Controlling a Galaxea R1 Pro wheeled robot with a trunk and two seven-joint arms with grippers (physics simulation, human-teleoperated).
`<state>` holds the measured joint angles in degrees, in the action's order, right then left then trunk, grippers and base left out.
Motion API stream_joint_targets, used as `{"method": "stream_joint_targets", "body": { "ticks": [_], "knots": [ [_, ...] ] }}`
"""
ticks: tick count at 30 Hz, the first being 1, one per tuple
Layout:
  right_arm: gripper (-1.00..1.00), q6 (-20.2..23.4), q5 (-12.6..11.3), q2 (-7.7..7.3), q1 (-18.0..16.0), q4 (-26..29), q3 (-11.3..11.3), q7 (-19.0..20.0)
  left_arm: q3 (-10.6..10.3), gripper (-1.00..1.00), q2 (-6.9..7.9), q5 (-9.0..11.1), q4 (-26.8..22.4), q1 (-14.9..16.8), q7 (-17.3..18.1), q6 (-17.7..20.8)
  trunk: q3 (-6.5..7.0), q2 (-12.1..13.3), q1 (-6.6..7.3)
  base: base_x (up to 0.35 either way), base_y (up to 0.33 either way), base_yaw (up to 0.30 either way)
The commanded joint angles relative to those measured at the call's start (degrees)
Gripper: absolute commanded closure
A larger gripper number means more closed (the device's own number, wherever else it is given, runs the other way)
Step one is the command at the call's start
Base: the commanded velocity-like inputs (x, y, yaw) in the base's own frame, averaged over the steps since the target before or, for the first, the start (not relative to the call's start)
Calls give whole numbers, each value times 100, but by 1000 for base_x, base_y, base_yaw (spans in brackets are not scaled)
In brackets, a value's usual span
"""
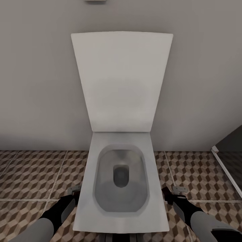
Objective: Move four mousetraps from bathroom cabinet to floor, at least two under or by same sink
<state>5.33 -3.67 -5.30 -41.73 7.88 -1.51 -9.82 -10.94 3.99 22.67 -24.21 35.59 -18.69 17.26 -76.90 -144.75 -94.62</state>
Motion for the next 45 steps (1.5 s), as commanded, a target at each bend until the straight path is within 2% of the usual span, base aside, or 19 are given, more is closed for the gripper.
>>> {"method": "stream_joint_targets", "body": {
  "ticks": [1, 21, 28, 32, 37, 45],
  "knots": [
    [100, 30, -46, 0, 1, 13, -16, -2, -48, 100, 9, 53, -14, 1, -42, 25, -4, -1, 1, 0, 0, 0],
    [100, 30, -48, 2, 1, 4, -16, -2, -47, 100, 26, 50, -14, 1, -77, 15, -4, -1, 1, 0, 0, 0],
    [100, 30, -47, 2, 3, 3, -16, -2, -106, 100, 3, 45, -17, 1, -556, 14, -4, -1, 1, 0, 0, 0],
    [100, 30, -46, 2, 2, 3, -16, -2, -239, 100, -1, 44, -15, 1, -716, 10, -4, -1, 1, 0, 0, 0],
    [100, 30, -46, 2, 2, 3, -16, -2, -409, 100, -3, 49, 38, 1, -789, -287, -4, -1, 1, 0, 0, 0],
    [100, 30, -46, 2, 1, 3, -16, -2, -456, 100, -4, 53, 83, 1, -829, -538, -4, -1, 1, 0, 0, 0]
  ]
}}
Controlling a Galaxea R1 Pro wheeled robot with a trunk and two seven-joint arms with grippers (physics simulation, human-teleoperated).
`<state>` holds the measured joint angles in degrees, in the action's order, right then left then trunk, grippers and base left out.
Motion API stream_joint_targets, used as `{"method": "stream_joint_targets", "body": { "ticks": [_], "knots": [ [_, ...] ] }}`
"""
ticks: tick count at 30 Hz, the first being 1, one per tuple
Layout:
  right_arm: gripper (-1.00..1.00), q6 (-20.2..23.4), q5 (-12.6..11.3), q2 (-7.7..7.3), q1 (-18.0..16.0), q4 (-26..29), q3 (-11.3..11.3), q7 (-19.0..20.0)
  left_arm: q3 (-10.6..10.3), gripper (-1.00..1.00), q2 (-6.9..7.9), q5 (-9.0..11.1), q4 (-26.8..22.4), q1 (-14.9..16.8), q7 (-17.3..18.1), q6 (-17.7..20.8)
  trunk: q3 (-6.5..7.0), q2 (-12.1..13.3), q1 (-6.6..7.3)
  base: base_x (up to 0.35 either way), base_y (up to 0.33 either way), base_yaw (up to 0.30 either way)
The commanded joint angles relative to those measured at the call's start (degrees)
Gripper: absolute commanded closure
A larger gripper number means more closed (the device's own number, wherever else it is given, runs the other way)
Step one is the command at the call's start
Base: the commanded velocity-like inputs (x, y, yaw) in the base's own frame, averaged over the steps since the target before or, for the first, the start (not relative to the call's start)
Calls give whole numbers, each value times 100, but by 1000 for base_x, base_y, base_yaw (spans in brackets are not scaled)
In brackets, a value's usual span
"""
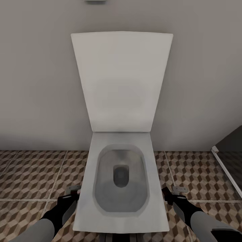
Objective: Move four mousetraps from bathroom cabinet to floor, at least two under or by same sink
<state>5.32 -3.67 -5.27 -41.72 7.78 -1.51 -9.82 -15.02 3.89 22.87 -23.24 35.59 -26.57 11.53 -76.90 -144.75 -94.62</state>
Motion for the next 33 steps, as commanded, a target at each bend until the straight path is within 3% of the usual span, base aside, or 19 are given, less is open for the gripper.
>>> {"method": "stream_joint_targets", "body": {
  "ticks": [1, 33],
  "knots": [
    [100, 30, -46, -1, 0, 13, -16, -2, -50, 100, 7, 32, -12, 1, -43, 30, -4, -1, 1, 0, 0, 0],
    [100, 30, -46, 0, 2, 13, -16, 0, -65, 100, 11, 42, 58, 1, -24, -57, -4, -1, 1, 0, 0, 0]
  ]
}}
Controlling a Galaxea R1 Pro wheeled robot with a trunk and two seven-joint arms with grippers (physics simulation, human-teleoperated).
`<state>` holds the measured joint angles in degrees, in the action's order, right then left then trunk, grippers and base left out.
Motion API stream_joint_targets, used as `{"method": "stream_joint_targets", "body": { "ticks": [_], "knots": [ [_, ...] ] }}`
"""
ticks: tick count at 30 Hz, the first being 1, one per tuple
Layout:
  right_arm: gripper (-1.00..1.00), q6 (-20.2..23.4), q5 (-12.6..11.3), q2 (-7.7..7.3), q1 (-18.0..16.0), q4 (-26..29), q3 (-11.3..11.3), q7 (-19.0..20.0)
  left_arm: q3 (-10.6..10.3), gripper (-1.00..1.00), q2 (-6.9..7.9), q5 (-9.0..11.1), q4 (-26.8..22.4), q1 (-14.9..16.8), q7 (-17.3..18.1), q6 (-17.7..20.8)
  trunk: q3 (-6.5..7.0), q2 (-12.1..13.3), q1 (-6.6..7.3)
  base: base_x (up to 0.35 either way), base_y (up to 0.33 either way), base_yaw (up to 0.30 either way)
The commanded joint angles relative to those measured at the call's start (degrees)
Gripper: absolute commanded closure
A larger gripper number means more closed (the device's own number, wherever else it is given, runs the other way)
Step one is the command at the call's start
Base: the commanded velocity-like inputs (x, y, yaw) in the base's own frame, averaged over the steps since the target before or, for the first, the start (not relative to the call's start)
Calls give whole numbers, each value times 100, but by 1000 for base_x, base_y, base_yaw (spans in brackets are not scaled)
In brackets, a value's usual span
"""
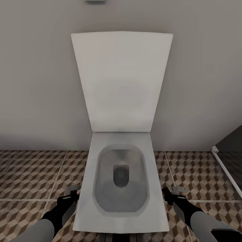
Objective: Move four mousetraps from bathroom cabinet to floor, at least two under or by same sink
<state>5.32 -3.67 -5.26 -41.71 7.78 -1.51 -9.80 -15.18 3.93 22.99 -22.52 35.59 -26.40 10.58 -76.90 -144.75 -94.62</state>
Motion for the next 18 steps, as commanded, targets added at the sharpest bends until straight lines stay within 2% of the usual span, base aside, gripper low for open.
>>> {"method": "stream_joint_targets", "body": {
  "ticks": [1, 10, 15, 18],
  "knots": [
    [100, 30, -46, -1, 0, 13, -16, -1, -52, 100, 6, 30, -13, 1, -41, 38, -4, -1, 1, 0, 0, 0],
    [100, 30, -46, 7, 3, 13, -16, 4, -281, 100, 9, 30, -7, 1, -41, 25, -203, -14, -22, 0, 0, 0],
    [100, 35, -35, 7, 2, 13, -16, 5, -322, 100, 11, 25, -7, 1, -41, 23, -314, -20, -35, 0, 0, 0],
    [100, 33, 53, 13, 2, 13, -16, 5, -331, 100, 11, 23, -7, 1, -41, 23, -381, -24, -43, 0, 0, 0]
  ]
}}
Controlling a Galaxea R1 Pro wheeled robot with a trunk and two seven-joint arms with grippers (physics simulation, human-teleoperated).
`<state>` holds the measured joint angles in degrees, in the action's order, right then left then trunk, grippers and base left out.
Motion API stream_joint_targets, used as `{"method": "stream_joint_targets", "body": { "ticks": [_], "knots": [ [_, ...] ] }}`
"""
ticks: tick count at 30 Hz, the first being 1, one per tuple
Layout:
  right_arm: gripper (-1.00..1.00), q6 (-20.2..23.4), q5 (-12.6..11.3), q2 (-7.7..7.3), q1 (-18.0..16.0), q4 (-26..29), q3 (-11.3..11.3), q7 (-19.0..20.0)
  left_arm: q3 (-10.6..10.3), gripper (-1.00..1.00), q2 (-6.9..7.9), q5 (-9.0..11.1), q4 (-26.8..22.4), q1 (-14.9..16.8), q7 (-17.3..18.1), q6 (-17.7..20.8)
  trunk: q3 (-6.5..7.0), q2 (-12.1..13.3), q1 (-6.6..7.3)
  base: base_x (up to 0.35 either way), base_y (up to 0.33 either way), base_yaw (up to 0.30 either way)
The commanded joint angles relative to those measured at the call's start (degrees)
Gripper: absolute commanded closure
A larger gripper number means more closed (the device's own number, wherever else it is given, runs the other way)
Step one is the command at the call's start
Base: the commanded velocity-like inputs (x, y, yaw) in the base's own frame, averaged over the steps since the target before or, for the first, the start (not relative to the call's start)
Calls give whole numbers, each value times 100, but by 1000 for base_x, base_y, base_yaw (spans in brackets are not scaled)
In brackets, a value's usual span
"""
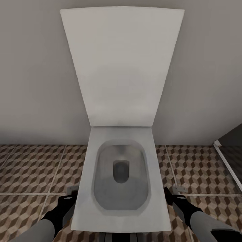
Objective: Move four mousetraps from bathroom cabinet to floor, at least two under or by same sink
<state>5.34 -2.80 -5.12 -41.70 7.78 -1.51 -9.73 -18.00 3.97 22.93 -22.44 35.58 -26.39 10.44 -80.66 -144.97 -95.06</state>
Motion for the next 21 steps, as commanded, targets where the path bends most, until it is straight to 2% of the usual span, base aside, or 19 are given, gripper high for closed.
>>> {"method": "stream_joint_targets", "body": {
  "ticks": [1, 6, 21],
  "knots": [
    [100, 31, 36, 4, 0, 13, -12, -2, -51, 100, 7, 28, -15, 1, -41, 37, -26, -3, -1, 0, 0, 0],
    [100, 29, 234, 17, -2, 13, 5, -2, -54, 100, 7, 27, -15, 1, -41, 30, -93, -7, -9, 0, 0, 0],
    [100, 23, 296, 12, -2, 11, 19, -4, -55, 100, 7, 27, -15, 1, -41, -92, -93, -7, -9, 0, 0, 0]
  ]
}}
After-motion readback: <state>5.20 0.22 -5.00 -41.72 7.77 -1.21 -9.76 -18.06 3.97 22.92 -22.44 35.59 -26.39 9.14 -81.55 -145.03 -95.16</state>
